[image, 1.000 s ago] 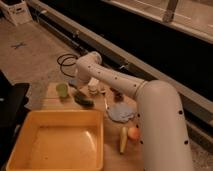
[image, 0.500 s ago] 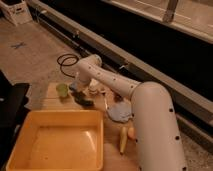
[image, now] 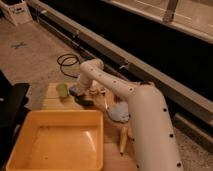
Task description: Place sponge in table surface
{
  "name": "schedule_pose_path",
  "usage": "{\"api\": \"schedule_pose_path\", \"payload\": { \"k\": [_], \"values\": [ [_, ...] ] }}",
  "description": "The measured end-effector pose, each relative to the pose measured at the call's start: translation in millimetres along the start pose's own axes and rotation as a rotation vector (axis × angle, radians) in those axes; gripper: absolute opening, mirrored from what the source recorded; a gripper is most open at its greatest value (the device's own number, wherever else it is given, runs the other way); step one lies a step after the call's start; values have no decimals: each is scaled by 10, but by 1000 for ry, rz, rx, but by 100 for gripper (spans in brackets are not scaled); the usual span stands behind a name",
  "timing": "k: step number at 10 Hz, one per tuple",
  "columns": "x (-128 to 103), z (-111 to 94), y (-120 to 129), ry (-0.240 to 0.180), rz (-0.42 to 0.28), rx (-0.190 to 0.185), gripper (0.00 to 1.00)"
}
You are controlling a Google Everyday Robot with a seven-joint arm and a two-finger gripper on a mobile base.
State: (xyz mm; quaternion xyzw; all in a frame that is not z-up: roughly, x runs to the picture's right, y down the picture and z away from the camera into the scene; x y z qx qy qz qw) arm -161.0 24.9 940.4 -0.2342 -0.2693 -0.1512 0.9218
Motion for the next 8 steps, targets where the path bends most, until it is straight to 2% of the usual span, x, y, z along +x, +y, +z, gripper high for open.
{"api": "schedule_pose_path", "payload": {
  "k": [4, 5, 8],
  "values": [
    [7, 30, 27, -23, 11, -16, 63],
    [10, 37, 35, -28, 13, -19, 69],
    [10, 1, 45, -28, 6, -15, 70]
  ]
}}
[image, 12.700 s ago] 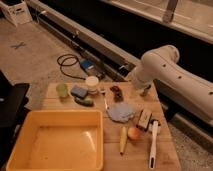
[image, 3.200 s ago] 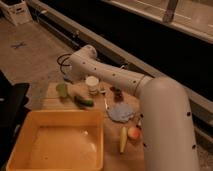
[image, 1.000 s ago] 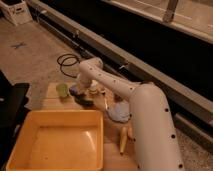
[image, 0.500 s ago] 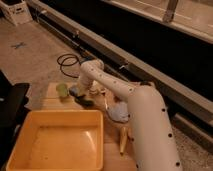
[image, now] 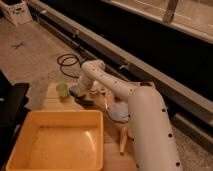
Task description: Place sponge in table surface
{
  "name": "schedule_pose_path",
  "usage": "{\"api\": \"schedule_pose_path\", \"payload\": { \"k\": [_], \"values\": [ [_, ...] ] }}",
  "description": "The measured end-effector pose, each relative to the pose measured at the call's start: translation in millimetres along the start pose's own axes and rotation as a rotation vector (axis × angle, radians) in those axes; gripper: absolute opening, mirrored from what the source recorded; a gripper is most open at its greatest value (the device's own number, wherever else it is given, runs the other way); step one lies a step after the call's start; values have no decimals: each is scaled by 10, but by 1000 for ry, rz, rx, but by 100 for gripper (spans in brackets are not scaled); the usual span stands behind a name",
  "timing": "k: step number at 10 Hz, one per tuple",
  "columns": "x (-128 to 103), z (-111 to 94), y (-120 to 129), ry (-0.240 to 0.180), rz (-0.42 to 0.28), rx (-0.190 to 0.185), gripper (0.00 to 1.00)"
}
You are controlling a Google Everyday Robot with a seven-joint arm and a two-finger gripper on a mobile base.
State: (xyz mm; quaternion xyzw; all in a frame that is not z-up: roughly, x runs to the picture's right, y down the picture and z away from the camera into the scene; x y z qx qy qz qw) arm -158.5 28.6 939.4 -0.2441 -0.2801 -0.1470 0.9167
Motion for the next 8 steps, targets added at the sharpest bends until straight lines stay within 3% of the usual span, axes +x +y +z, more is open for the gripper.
{"api": "schedule_pose_path", "payload": {
  "k": [3, 7, 8],
  "values": [
    [-28, -192, -30, 24, -15, 28, 70],
    [44, -696, -49, 90, -9, 101, 70],
    [34, -690, -48, 89, -10, 100, 70]
  ]
}}
